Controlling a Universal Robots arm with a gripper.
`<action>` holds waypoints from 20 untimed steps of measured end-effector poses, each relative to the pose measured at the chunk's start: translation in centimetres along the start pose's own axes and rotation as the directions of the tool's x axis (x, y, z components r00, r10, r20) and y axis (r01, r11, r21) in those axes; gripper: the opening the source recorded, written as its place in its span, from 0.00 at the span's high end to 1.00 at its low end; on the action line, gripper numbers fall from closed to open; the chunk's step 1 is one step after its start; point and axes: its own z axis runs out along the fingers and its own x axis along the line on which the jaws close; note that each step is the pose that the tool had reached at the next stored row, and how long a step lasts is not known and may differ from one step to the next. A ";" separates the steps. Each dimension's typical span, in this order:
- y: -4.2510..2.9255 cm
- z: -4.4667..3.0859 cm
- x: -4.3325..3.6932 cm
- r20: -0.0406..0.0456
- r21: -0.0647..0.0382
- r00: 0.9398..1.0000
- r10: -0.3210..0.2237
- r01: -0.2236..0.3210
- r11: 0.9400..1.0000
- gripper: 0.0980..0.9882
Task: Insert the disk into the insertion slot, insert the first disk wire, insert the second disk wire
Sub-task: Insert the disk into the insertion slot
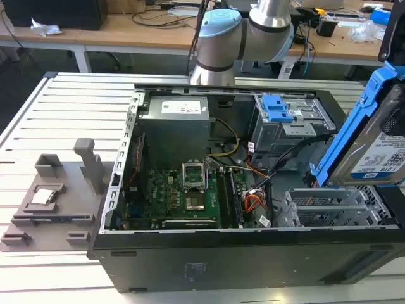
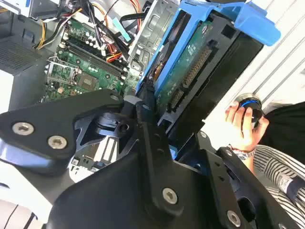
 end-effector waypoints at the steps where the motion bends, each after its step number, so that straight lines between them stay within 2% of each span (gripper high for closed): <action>1: 0.00 0.00 0.00 0.000 0.000 1.000 0.000 0.000 1.000 0.70; 9: 0.04 0.77 0.00 0.000 0.000 1.000 0.000 0.000 1.000 0.70; 14: 0.03 1.00 0.00 0.000 0.000 1.000 0.000 0.000 1.000 0.70; 16: 0.02 1.40 0.00 0.000 0.000 1.000 0.000 0.000 1.000 0.70; 20: 0.00 1.71 0.00 0.000 0.000 1.000 0.000 0.000 1.000 0.70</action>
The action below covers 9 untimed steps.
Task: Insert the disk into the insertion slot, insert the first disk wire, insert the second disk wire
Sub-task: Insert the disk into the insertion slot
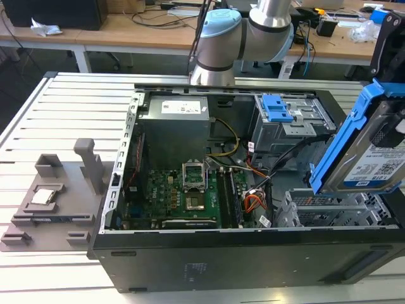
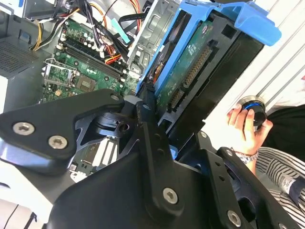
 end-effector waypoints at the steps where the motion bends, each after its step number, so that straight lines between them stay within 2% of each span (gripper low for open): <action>1: -0.01 0.10 0.00 0.000 0.000 1.000 0.000 0.000 1.000 0.70; 9: -0.03 0.84 0.00 0.000 0.000 1.000 0.000 0.000 1.000 0.70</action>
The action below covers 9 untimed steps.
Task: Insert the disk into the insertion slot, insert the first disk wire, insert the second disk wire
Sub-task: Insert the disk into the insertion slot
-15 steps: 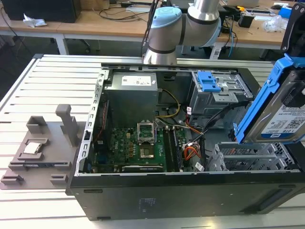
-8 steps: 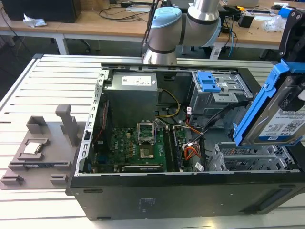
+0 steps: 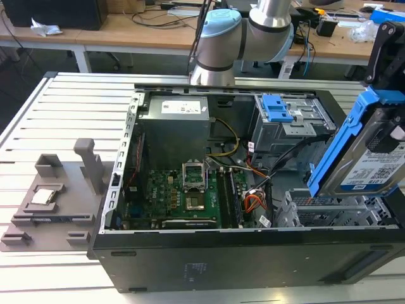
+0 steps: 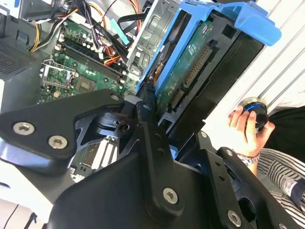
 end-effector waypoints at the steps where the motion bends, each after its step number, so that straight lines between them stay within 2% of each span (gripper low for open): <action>1: 0.00 0.07 0.00 0.000 0.000 1.000 0.000 0.000 1.000 0.70; 9: -0.02 0.48 0.00 0.000 0.000 1.000 0.000 0.000 1.000 0.70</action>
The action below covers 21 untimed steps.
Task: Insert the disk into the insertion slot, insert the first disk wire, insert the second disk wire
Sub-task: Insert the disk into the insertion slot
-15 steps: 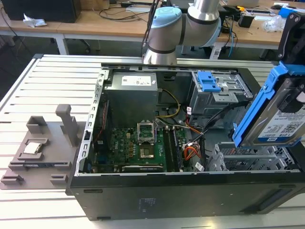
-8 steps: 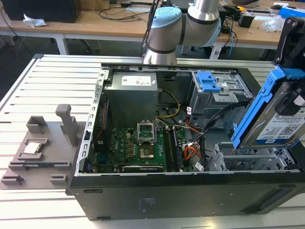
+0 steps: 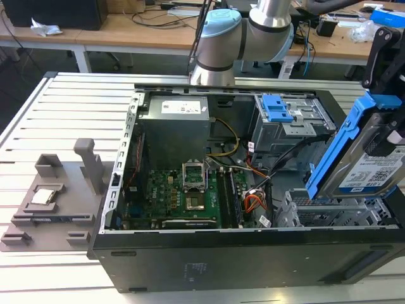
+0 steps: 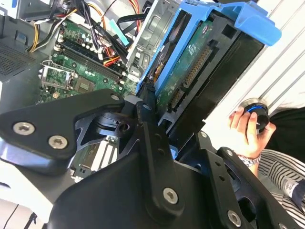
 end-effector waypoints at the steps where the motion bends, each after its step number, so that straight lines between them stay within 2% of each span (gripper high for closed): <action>1: 0.00 0.04 0.00 0.000 0.000 1.000 0.000 0.000 1.000 0.70; 13: -0.05 1.16 0.00 0.000 0.000 1.000 0.000 0.000 1.000 0.70; 16: -0.01 1.19 0.00 0.010 0.000 1.000 0.000 0.000 1.000 0.70; 19: -0.01 1.25 0.00 0.012 0.000 1.000 -0.001 0.001 1.000 0.70; 20: -0.03 1.30 0.00 0.012 -0.006 1.000 0.000 0.000 1.000 0.70; 21: -0.06 1.33 0.01 0.012 -0.019 1.000 0.000 0.000 1.000 0.70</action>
